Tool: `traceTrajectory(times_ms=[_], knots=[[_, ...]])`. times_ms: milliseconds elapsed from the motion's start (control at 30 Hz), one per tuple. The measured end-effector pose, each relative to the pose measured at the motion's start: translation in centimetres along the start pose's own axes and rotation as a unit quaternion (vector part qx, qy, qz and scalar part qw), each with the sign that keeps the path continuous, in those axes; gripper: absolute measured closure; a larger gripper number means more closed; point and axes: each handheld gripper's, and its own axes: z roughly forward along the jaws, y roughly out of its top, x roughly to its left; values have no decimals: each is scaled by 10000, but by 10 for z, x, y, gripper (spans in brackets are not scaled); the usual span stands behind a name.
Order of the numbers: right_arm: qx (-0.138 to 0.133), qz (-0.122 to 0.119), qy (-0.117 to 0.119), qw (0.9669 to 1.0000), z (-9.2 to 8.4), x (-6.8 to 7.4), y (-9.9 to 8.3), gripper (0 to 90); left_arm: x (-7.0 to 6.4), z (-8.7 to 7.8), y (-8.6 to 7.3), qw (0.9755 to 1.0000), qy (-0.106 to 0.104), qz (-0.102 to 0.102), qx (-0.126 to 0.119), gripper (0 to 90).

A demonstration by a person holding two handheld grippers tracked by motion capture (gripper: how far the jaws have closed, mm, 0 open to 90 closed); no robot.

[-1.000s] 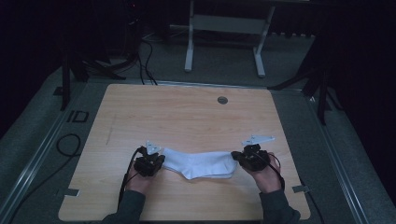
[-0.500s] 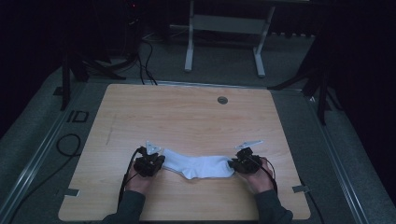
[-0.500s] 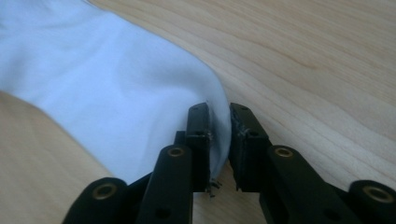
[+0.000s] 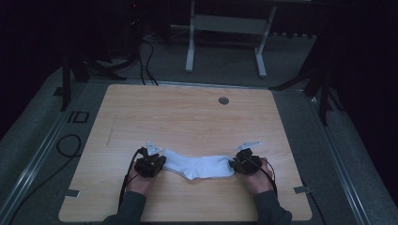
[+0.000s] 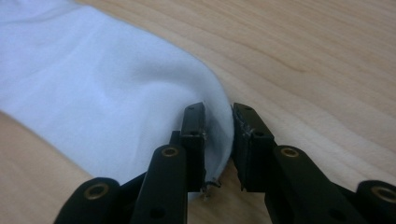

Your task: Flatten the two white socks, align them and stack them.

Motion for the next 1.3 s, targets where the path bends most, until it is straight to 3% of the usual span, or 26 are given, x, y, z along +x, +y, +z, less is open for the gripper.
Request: traceTrajectory(times_ms=[333,567,767,1300], knots=[[-110,45,-107,9999,-1,-3,1,687,-3,-2,1,9998,-133,72,-120,792],[-583,127,198,9980,-18,-5,2,626,-4,-7,2,9992,-213,130,-312,773],[-862,117,204,9960,-30,-6,3,598,-1,-11,3,9987,-272,99,-417,751],[-981,375,126,9944,-39,-22,-7,570,7,-18,3,9984,-242,11,-502,728]])
